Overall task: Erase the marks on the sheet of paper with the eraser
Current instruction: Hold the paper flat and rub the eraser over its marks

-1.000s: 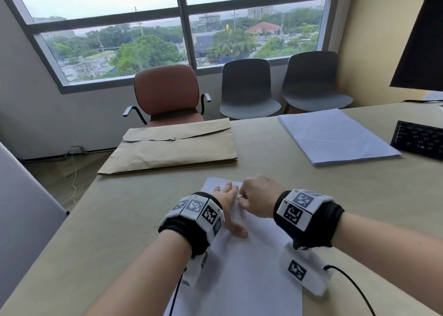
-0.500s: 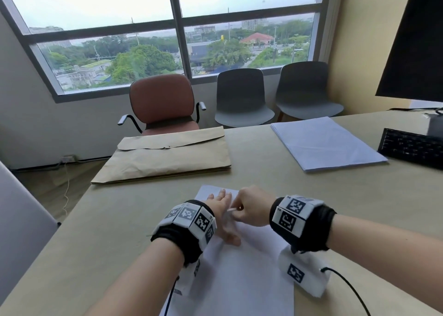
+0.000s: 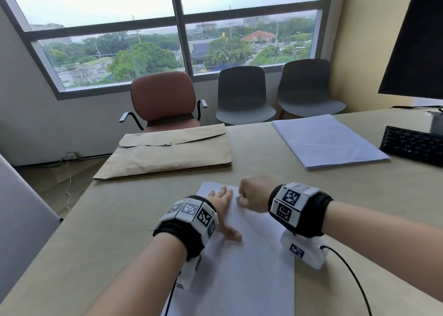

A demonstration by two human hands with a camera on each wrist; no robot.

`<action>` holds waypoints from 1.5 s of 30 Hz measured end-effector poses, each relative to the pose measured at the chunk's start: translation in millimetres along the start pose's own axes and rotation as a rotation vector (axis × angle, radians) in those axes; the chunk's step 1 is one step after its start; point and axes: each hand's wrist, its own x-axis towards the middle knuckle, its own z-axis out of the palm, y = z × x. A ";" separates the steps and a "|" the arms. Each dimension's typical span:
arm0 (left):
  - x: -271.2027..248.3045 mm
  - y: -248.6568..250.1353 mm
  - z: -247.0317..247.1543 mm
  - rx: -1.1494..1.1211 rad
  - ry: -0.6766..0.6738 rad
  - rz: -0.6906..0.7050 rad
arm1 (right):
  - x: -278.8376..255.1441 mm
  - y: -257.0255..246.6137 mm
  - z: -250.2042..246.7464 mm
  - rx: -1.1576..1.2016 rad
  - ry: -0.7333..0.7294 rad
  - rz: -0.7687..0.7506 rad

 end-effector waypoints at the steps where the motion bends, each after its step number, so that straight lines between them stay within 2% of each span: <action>1: -1.1 0.4 -0.1 0.002 -0.001 0.000 | 2.5 1.4 -0.9 0.009 0.026 0.032; 3: -1.8 1.1 0.1 0.009 0.005 0.001 | 1.8 -2.7 1.5 0.029 0.052 0.008; 7: 1.4 2.3 2.1 0.009 -0.003 -0.003 | -13.6 -12.2 13.6 0.112 -0.049 -0.164; 13: -1.8 0.4 0.8 0.010 -0.002 -0.007 | 8.7 7.9 3.5 0.099 0.052 0.013; 15: -2.0 1.5 0.7 0.009 0.000 -0.005 | 5.6 0.5 6.0 0.045 0.028 -0.032; 19: 1.3 2.7 3.0 0.007 -0.003 -0.001 | -13.3 -8.1 15.5 0.115 -0.081 -0.175; 21: 0.3 2.2 2.1 0.016 -0.008 0.003 | -10.7 -1.8 10.1 0.125 -0.091 -0.160; 26: -3.1 1.4 0.7 0.010 -0.004 -0.006 | 9.3 4.4 1.9 0.033 0.038 -0.052; 32: -3.2 2.3 0.9 0.012 -0.003 0.003 | -6.4 -4.5 6.6 0.019 -0.109 -0.205; 38: -2.8 -0.7 1.1 0.005 -0.012 -0.004 | 18.3 11.7 -4.5 -0.031 -0.004 -0.098; 42: -1.9 1.6 1.7 0.016 -0.002 0.006 | -2.4 1.7 9.3 0.049 -0.090 -0.233; 45: -1.2 0.2 1.6 0.026 -0.002 0.004 | 2.1 7.7 7.1 0.059 -0.072 -0.227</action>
